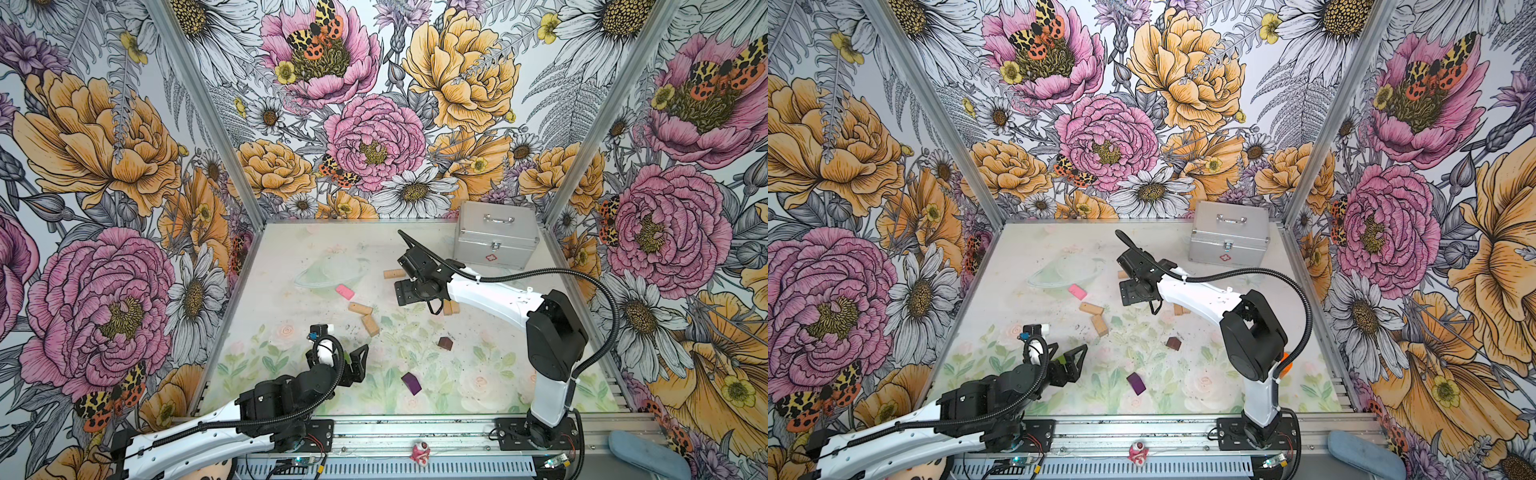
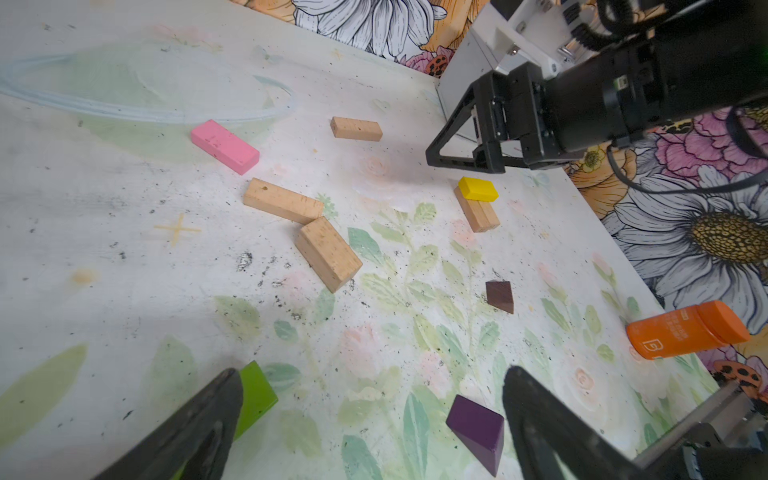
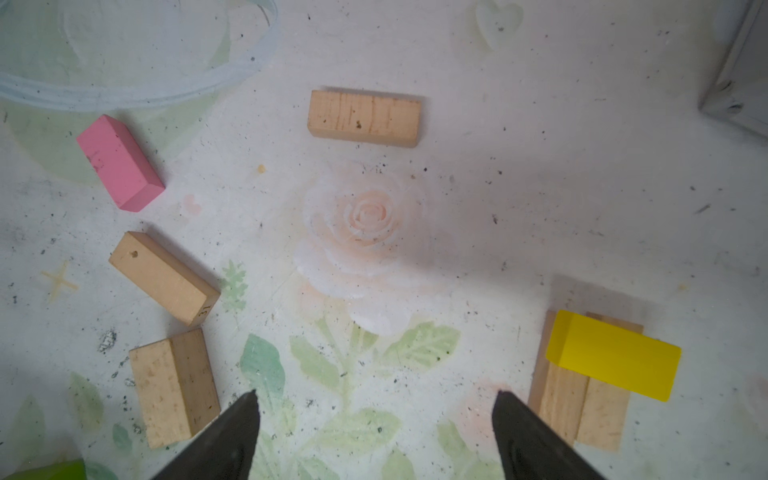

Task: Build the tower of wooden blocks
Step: 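Raise the right gripper while the left arm moves toward the pink block, then lower the left gripper and close it on the pink block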

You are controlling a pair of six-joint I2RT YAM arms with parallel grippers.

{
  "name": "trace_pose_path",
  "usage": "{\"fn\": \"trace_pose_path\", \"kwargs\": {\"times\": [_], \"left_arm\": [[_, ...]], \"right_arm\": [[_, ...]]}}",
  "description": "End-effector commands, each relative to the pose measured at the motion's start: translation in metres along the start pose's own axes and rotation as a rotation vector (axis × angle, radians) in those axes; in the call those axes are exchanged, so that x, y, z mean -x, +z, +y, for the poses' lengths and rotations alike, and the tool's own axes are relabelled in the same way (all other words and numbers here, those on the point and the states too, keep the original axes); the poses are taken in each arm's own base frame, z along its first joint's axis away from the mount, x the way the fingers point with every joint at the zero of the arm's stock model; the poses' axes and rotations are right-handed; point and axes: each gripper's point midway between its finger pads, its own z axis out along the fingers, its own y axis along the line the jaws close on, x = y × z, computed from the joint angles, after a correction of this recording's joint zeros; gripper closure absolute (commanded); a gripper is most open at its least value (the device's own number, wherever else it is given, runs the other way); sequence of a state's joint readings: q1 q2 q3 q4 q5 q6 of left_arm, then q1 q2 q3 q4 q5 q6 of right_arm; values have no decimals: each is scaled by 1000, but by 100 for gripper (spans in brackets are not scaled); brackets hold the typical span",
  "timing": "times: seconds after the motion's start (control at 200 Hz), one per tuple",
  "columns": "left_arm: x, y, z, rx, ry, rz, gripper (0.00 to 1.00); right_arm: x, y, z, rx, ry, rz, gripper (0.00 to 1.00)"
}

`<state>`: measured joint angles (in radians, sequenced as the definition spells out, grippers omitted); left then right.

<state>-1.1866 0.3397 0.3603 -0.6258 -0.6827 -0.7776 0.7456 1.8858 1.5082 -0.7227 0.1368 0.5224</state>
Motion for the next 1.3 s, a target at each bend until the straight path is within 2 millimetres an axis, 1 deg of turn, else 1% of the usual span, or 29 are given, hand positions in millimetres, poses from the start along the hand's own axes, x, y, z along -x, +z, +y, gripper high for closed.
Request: {"fn": "trace_pose_path", "kwargs": {"times": [0.0, 0.1, 0.155, 0.235, 0.26, 0.265, 0.285, 0.32, 0.35, 0.5, 0.57, 0.69, 0.771, 0.926, 1.016, 1.141, 1.291], "left_arm": [[25, -3, 9, 72, 0, -36, 1], [37, 7, 12, 106, 1, 5, 1], [43, 18, 17, 126, -19, 41, 1], [45, 36, 23, 142, -62, 96, 1], [47, 42, 23, 134, -71, 107, 1], [49, 43, 25, 145, -76, 105, 1], [47, 48, 22, 128, -84, 129, 1], [49, 55, 24, 136, -92, 149, 1], [54, 60, 25, 148, -93, 154, 1], [67, 87, 27, 211, -36, 206, 1], [70, 100, 31, 237, -24, 231, 1], [71, 123, 50, 301, -65, 285, 6], [72, 137, 57, 329, -92, 309, 9], [67, 163, 60, 353, -106, 363, 13], [65, 176, 64, 372, -103, 383, 13], [59, 193, 72, 393, -115, 415, 15], [54, 206, 88, 429, -137, 431, 16]], "right_arm": [[13, -4, 4, 29, -10, -19, 6], [18, -8, -7, 42, 10, -20, 4], [19, -11, -13, 48, 18, -20, 3], [21, -16, -23, 59, 29, -24, 3], [21, -19, -26, 66, 33, -24, 2], [21, -19, -26, 68, 34, -24, 2], [22, -21, -28, 72, 36, -27, 2], [22, -26, -31, 79, 38, -31, 1], [23, -30, -33, 83, 42, -37, 1], [23, -50, -42, 125, 61, -60, 0], [19, -55, -44, 137, 66, -61, 1], [13, -63, -44, 155, 62, -62, 1], [11, -66, -47, 155, 63, -64, 1], [9, -68, -47, 169, 66, -68, 1], [9, -71, -51, 168, 69, -77, 0], [9, -77, -63, 157, 85, -93, 0], [8, -86, -82, 143, 122, -114, 1]]}}
